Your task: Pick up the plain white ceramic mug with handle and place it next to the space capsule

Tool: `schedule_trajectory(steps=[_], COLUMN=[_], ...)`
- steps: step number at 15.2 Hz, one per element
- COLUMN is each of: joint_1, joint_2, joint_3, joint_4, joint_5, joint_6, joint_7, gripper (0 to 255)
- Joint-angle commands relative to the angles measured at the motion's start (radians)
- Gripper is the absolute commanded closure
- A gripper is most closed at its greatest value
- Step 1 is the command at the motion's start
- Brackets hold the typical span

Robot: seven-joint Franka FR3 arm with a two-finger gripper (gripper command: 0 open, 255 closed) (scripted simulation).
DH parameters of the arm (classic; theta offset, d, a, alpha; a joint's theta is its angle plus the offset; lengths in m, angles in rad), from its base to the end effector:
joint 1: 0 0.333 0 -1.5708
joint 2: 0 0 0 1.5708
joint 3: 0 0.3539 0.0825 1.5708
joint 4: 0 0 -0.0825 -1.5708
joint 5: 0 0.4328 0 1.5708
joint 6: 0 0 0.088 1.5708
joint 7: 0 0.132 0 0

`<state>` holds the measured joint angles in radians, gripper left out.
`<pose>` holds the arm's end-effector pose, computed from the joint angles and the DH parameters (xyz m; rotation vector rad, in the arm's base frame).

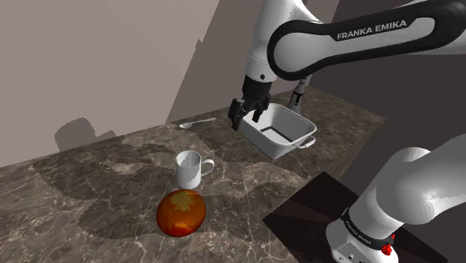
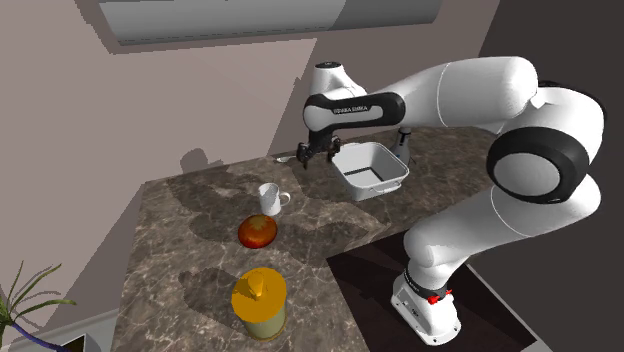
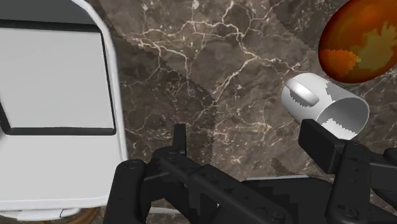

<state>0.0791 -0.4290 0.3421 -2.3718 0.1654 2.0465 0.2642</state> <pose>0.4180 0.2083 0.4740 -3.1003 -0.0996 -0.1212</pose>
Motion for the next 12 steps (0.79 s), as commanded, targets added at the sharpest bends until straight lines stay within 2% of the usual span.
schedule_trajectory(steps=[1, 6, 12], joint_1=[0.002, 0.004, 0.032], joint_2=[0.071, 0.248, 0.48], joint_3=[0.042, 0.135, 0.206], joint_4=[0.03, 0.119, 0.26], joint_5=[-0.013, -0.083, -0.234], joint_6=[0.042, 0.119, 0.17], joint_7=[0.047, 0.173, 0.348], gripper=[0, 0, 0])
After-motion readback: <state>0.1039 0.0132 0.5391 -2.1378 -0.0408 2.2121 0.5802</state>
